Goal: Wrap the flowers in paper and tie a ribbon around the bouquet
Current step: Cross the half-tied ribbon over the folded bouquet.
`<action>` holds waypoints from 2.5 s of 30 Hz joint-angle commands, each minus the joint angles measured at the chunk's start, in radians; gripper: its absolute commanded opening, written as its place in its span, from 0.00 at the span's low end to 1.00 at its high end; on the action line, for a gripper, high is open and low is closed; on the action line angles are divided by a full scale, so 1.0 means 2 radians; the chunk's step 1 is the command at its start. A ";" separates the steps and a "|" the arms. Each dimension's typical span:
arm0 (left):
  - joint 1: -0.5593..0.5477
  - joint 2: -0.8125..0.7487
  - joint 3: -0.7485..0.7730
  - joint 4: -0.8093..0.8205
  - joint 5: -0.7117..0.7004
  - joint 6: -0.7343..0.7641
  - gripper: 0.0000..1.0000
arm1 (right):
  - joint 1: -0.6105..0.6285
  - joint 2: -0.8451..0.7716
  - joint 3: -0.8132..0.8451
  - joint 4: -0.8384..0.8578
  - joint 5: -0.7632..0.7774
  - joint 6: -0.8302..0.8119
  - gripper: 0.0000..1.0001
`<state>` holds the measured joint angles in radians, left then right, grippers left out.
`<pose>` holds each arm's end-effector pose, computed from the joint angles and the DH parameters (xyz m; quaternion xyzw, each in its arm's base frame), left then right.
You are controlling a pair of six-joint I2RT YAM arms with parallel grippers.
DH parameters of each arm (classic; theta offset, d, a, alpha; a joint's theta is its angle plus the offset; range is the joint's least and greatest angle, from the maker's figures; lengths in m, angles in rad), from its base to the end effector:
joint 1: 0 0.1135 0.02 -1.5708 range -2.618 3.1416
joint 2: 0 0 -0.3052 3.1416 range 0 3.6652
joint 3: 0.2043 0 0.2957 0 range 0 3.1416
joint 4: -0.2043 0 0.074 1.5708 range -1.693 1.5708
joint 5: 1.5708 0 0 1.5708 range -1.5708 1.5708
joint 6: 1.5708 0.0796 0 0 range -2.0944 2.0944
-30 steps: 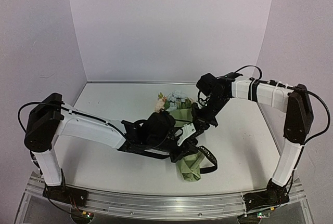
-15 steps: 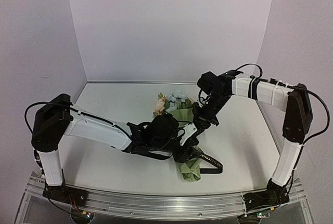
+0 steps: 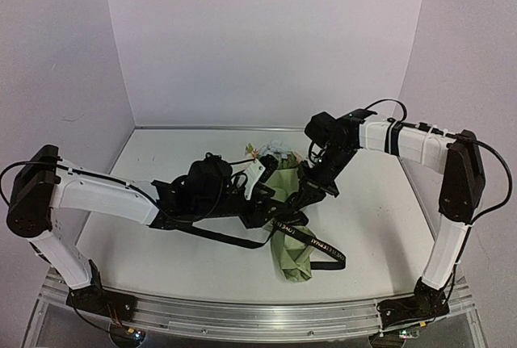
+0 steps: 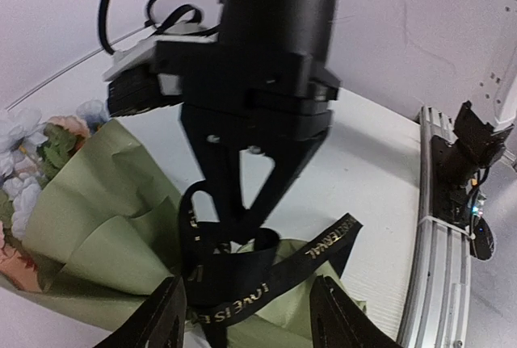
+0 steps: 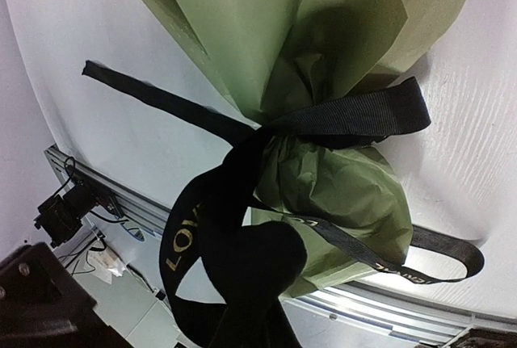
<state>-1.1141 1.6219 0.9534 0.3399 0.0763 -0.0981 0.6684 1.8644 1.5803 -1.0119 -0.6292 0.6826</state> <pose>0.1909 -0.4022 0.2364 0.4147 0.6992 -0.3568 0.4603 0.3168 0.3098 0.2489 0.0357 -0.9422 -0.3206 0.0900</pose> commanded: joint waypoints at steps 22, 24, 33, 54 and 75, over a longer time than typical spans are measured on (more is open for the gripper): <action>0.017 0.060 0.084 -0.087 0.048 0.098 0.57 | 0.021 -0.020 0.028 -0.006 0.015 0.037 0.00; 0.017 0.063 0.088 -0.087 0.051 0.099 0.56 | 0.022 -0.019 0.028 -0.007 0.016 0.038 0.00; 0.017 0.078 0.106 -0.096 0.055 0.099 0.41 | 0.024 -0.021 0.026 -0.007 0.026 0.040 0.00; 0.048 0.054 0.026 -0.009 0.049 -0.009 0.00 | 0.026 -0.190 -0.192 0.067 0.099 -0.197 0.50; 0.059 0.058 0.031 -0.012 0.071 -0.024 0.00 | 0.041 -0.128 -0.271 0.229 0.102 -0.302 0.54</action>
<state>-1.0039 1.7737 1.0054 0.2888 0.2032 -0.1329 0.7291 1.5852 1.0264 -0.5899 -0.4357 0.1030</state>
